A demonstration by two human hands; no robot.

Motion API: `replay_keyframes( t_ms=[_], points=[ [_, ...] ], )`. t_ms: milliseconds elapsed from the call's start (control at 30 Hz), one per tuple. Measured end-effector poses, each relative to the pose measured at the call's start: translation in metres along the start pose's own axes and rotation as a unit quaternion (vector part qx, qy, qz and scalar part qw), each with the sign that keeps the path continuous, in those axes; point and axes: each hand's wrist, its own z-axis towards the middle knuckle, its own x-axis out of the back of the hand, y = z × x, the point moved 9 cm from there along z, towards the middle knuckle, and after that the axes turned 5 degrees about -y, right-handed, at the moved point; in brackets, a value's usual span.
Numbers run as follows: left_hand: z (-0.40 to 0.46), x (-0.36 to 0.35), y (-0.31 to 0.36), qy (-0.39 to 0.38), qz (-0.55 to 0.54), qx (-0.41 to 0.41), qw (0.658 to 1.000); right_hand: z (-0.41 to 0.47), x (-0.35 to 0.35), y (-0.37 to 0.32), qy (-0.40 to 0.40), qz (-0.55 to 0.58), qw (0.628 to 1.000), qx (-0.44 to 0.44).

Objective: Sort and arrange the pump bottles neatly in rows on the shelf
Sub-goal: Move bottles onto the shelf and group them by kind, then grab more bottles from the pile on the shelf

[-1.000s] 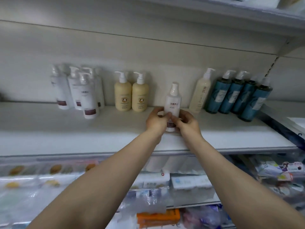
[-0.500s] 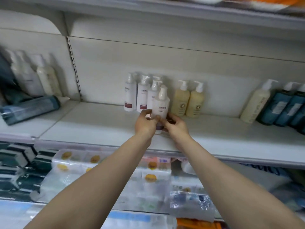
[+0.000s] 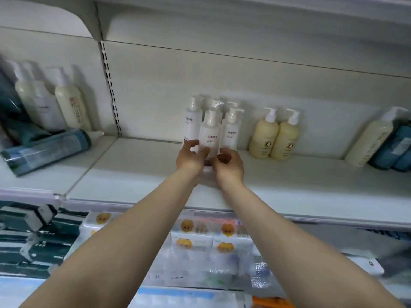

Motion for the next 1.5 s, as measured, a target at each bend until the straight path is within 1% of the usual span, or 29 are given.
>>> replay_keyframes(
  t_ms=[133,367,500,600,767,967,1133,1233,1333,1500],
  points=[
    [0.009,-0.008,-0.002,-0.006,0.015,0.004,1.0,0.002,0.006,-0.001,0.04,0.025,0.999,-0.002],
    [0.016,-0.006,0.006,0.0,0.066,0.008,0.998,0.003,0.02,0.002,0.054,0.026,0.998,-0.026],
    [0.01,-0.005,0.002,-0.007,0.062,0.031,0.998,-0.004,0.025,0.008,0.052,0.021,0.998,-0.032],
    [-0.001,0.001,-0.004,0.006,0.027,0.045,0.999,-0.008,0.027,0.006,0.043,0.02,0.998,-0.041],
    [-0.031,0.016,0.0,0.034,0.009,0.044,0.998,-0.021,0.024,0.003,0.0,0.035,0.997,-0.063],
    [-0.082,0.041,0.009,0.064,-0.004,0.049,0.997,-0.047,0.012,-0.016,-0.091,0.043,0.993,-0.054],
    [-0.135,0.087,0.006,0.135,-0.033,0.07,0.988,-0.083,-0.008,-0.023,-0.158,0.037,0.984,-0.068],
    [-0.165,0.115,-0.001,0.163,-0.041,0.076,0.983,-0.113,-0.03,-0.024,-0.19,0.043,0.978,-0.071],
    [-0.191,0.142,-0.012,0.177,-0.053,0.099,0.978,-0.145,-0.059,-0.024,-0.218,0.043,0.972,-0.07],
    [-0.222,0.21,-0.005,0.207,-0.067,0.075,0.973,-0.192,-0.117,-0.047,-0.255,0.05,0.964,-0.059]
  ],
)
